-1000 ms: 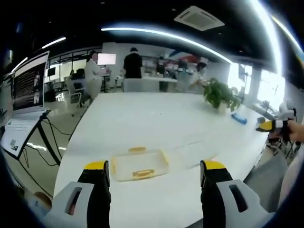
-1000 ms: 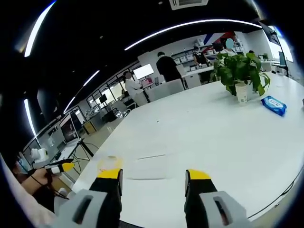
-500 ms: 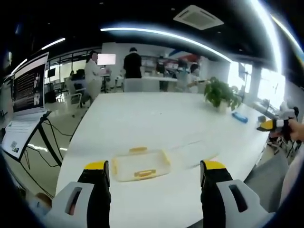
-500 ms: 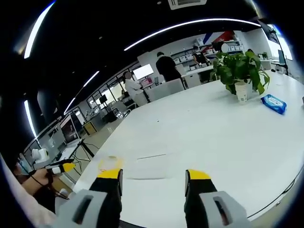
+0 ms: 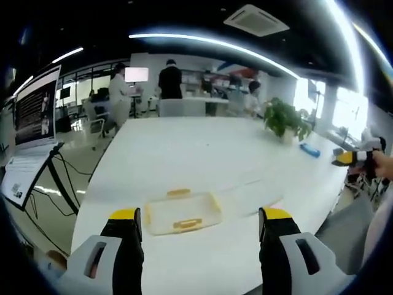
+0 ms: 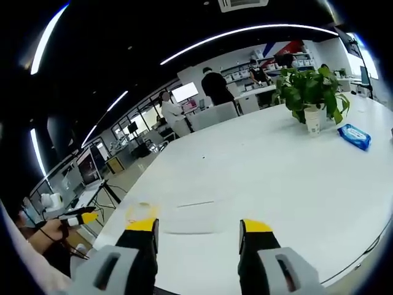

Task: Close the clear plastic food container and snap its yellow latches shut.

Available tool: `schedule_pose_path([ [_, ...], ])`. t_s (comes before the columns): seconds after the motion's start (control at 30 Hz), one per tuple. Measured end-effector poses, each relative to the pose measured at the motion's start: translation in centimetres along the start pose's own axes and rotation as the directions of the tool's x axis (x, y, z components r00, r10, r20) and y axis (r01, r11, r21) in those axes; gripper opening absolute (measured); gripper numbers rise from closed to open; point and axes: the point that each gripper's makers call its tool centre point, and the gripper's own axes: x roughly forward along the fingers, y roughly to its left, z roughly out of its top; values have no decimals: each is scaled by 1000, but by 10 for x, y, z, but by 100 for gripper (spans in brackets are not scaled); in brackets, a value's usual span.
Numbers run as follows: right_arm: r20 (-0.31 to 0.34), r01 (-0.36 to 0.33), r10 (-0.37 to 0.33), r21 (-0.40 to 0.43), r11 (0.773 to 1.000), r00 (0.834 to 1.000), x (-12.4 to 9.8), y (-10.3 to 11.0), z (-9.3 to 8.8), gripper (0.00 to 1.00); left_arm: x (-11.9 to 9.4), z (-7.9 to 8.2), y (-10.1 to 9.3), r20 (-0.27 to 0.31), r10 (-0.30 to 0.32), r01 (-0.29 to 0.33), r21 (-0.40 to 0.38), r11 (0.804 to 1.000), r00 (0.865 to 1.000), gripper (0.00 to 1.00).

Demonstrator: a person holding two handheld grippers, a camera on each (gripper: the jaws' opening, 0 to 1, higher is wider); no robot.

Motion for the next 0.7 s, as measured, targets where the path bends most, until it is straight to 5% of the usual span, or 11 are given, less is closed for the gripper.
schedule_pose_path([
  [0.7,-18,-8,8,-5,1000,1000,29,-4,14,51,41,9,-4,-42,-33,36,77,996,999,75],
])
